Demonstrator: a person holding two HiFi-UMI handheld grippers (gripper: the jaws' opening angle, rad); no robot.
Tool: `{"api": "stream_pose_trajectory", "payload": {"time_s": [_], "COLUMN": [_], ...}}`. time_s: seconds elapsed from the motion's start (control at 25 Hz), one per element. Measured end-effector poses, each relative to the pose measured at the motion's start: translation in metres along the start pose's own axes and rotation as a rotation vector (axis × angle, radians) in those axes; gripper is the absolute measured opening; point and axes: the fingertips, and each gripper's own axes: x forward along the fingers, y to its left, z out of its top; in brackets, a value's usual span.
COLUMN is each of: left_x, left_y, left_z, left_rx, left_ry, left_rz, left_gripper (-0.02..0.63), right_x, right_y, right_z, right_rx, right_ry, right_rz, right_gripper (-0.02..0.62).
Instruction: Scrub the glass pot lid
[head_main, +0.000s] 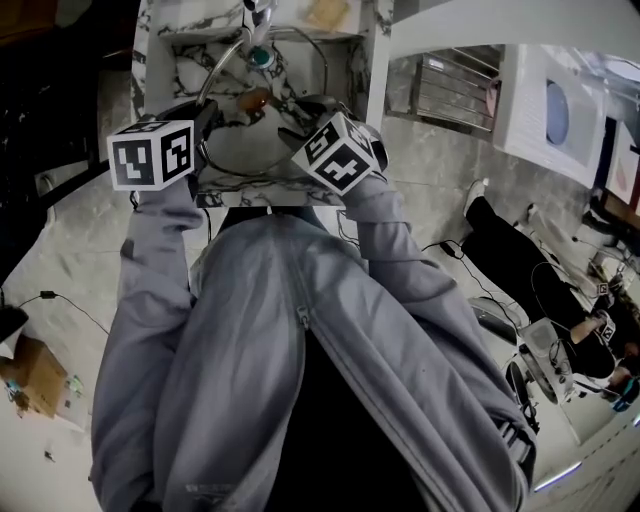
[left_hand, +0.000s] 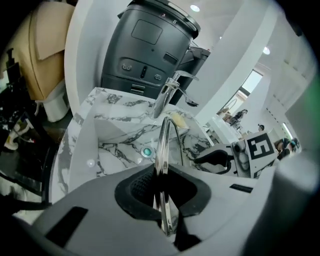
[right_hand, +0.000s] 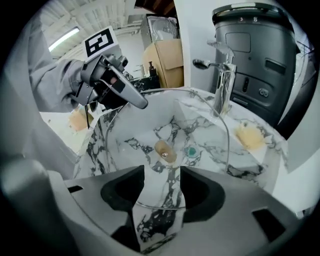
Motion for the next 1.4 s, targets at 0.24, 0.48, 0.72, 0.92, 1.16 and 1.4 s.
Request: {"api": "stream_pose_trajectory", "payload": {"time_s": [0.24, 0.48, 0.72, 0.92, 1.16, 1.4], "left_x": [-0.025, -0.044, -0.055, -0.061, -0.070, -0.074], "left_y": [-0.017, -0.041, -0.069, -0.089, -0.104, -0.109], "left_z": [0.004, -0.002, -0.016, -0.030, -0.043, -0.046], "left_rx": [0.178, 0.351, 0.564, 0.755, 0.855, 0.894], "left_ry": [0.014, 0.031, 0.024, 0.018, 0.007, 0.015], "left_rz": [0.045, 0.059, 0.022, -0.031, -0.073, -0.101], "left_gripper": [0.040, 0.041, 0.041, 0.041, 0.043, 0.046], "right_x": [-0.049, -0.097, -0.117, -0.113, -0.112, -0.115], "right_y": [-0.021, -0.033, -0.025, -0.005, 0.024, 0.036], "right_z": [0.019, 0.045, 0.060, 0.057, 0.045, 0.041], "right_rx": [-0.014, -0.062, -0.233, -0.376, -0.454, -0.518], "right_ry": [-0.078, -0.152, -0.127, -0.053, -0.008, -0.002], "right_rz": [-0.123, -0.223, -0.238, -0.151, -0.040, -0.016], "right_gripper": [0.232, 0.232, 0.232, 0.232, 0.107, 0.064]}}
